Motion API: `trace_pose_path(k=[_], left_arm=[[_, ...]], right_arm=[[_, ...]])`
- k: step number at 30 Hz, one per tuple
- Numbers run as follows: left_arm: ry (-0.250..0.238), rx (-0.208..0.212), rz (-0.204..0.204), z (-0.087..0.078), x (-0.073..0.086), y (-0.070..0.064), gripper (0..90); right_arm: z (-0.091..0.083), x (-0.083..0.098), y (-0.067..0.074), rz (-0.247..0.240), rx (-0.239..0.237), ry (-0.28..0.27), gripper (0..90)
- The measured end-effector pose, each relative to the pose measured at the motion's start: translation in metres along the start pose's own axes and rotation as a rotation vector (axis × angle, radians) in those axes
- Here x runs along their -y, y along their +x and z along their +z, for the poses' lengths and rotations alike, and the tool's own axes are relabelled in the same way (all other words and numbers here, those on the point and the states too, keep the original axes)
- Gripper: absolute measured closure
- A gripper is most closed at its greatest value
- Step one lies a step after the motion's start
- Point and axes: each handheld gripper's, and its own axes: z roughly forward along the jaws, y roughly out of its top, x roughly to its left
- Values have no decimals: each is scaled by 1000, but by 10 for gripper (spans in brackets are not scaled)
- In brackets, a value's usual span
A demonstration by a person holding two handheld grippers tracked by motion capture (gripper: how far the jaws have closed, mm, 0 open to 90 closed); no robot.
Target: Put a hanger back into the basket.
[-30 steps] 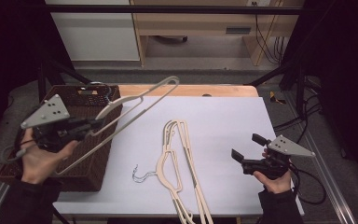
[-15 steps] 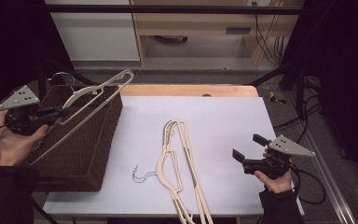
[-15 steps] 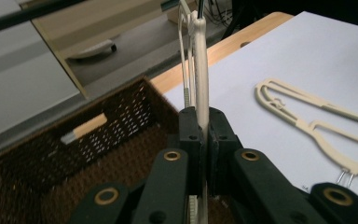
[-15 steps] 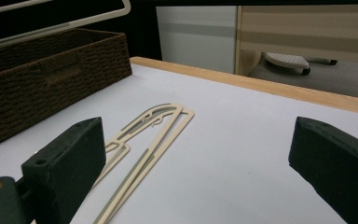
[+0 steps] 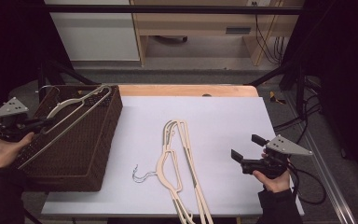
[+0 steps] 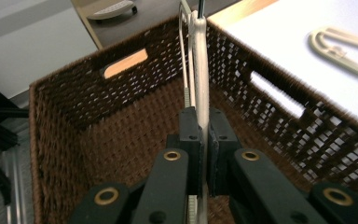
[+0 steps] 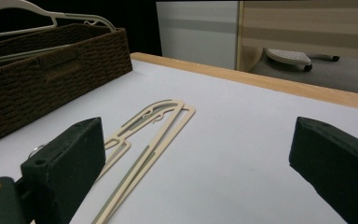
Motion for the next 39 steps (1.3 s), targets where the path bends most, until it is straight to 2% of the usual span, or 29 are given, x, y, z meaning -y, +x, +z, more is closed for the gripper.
trace_pose_path(k=[7,10,11,14,15,18,20,21,22,23,24,25,27,29,33,34,36,39], left_arm=[[-11,-52,21,13,19,-15,865],[-24,-52,22,15,27,-22,865],[-9,-55,50,19,28,-28,864],[79,-52,128,30,28,-38,862],[96,-48,131,35,30,-42,862],[120,-35,108,43,35,-44,859],[142,-11,61,48,38,-44,846],[154,-8,58,49,38,-43,840],[151,-3,55,48,38,-43,836],[141,23,44,45,36,-41,821],[125,32,36,44,35,-40,784],[115,33,30,41,34,-40,744],[113,38,18,36,32,-39,724],[79,58,-17,28,30,-39,692],[33,49,-37,14,28,-41,630],[6,32,-66,10,27,-43,611],[-37,15,-95,4,25,-47,573],[-118,14,-136,-5,21,-54,490]], right_arm=[[2,1,2,-3,-3,5,39],[3,1,3,-6,-7,6,40],[4,0,3,-1,-6,3,40],[4,0,4,-4,-7,8,40],[4,0,4,-4,-7,7,40],[3,0,4,-4,-7,1,40],[3,1,3,-3,-6,2,41],[4,1,4,0,-6,2,41],[4,1,4,-4,-7,8,41],[5,1,4,-5,-6,10,41],[5,1,4,-6,-8,10,41],[5,1,4,-5,-8,10,41],[5,1,4,-4,-8,8,41],[5,1,4,-4,-10,10,42],[5,0,6,-7,-16,11,43],[5,0,7,-7,-21,9,43],[5,-2,8,-13,-20,4,45],[6,-3,11,-15,-26,0,45]])
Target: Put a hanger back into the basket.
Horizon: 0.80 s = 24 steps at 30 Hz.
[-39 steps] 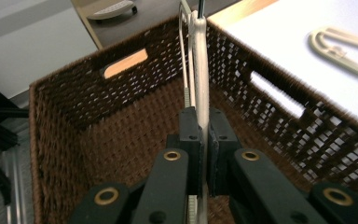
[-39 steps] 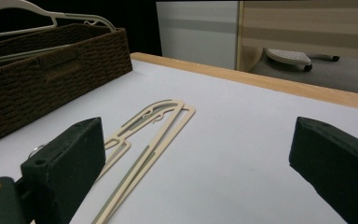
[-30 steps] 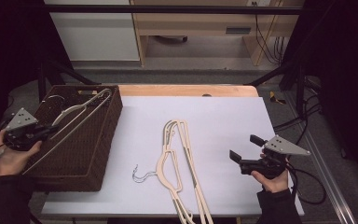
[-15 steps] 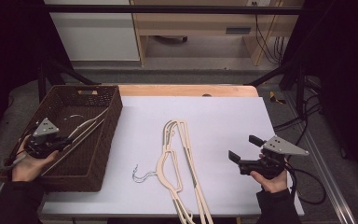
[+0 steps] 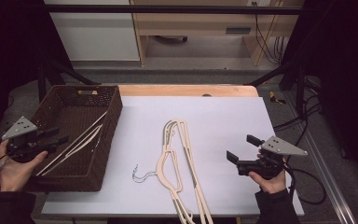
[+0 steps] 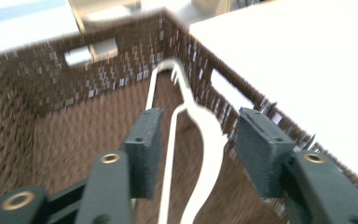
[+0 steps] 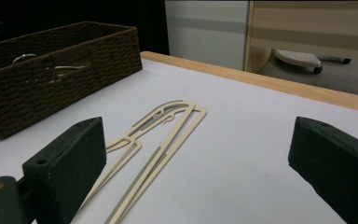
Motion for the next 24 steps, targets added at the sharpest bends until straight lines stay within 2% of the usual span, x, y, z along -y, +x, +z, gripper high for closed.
trace_pose_path(k=[2,3,7,9,11,13,15,18,24], left_arm=[[-56,6,-25,-4,-3,-9,443],[-77,13,-24,-5,-4,-14,425],[-120,23,4,-8,-10,-33,356],[-150,36,-8,-8,-12,-44,321],[-170,65,9,-8,-15,-57,282],[-193,78,11,-7,-17,-69,246],[-211,96,33,-4,-18,-84,205],[-216,122,45,2,-19,-101,124],[-205,207,33,23,-12,-127,101]], right_arm=[[0,0,2,-2,-5,1,45],[1,0,2,-4,-8,0,46],[2,-1,6,-9,-13,3,47],[3,-2,7,-8,-15,2,49],[3,-2,9,-10,-20,3,51],[5,-3,13,-8,-18,11,54],[7,-3,16,-14,-23,16,55],[12,-3,24,-23,-41,35,58],[20,-3,34,-30,-65,56,58]])
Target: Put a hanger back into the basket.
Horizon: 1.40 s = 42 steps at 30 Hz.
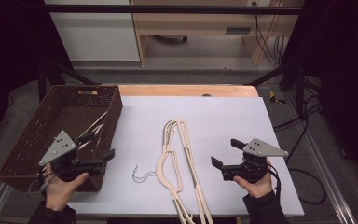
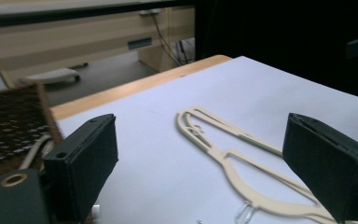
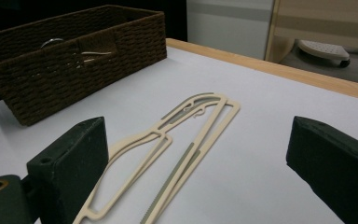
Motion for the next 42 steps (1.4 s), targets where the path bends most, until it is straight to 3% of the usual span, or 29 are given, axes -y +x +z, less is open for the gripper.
trace_pose_path(k=[9,16,20,35,42], left_arm=[[82,114,44,35,28,-28,112],[138,149,30,54,54,-34,120],[183,170,47,67,65,-37,124],[276,258,99,95,64,-39,191],[334,260,129,107,71,-39,300]], right_arm=[[8,3,7,-7,-19,19,58],[15,9,7,-2,-20,33,58],[19,11,8,-3,-24,47,59],[31,14,17,-20,-50,72,60],[35,15,22,-28,-66,81,62]])
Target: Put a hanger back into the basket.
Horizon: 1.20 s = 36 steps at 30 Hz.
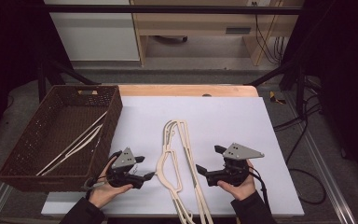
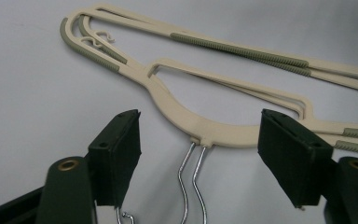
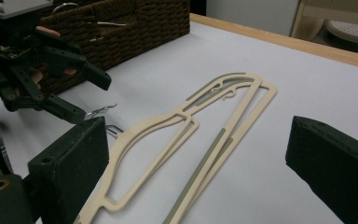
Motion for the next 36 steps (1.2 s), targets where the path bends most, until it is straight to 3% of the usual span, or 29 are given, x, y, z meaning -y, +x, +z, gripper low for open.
trace_pose_path(k=[10,19,31,36], left_arm=[[96,35,34,23,8,-2,523],[131,52,35,30,12,-2,726],[148,53,35,34,14,2,829],[155,60,66,35,13,1,851]], right_arm=[[10,2,5,-16,-16,28,62],[13,4,6,-16,-23,40,64],[16,5,7,-17,-25,49,64],[18,5,8,-19,-30,53,65]])
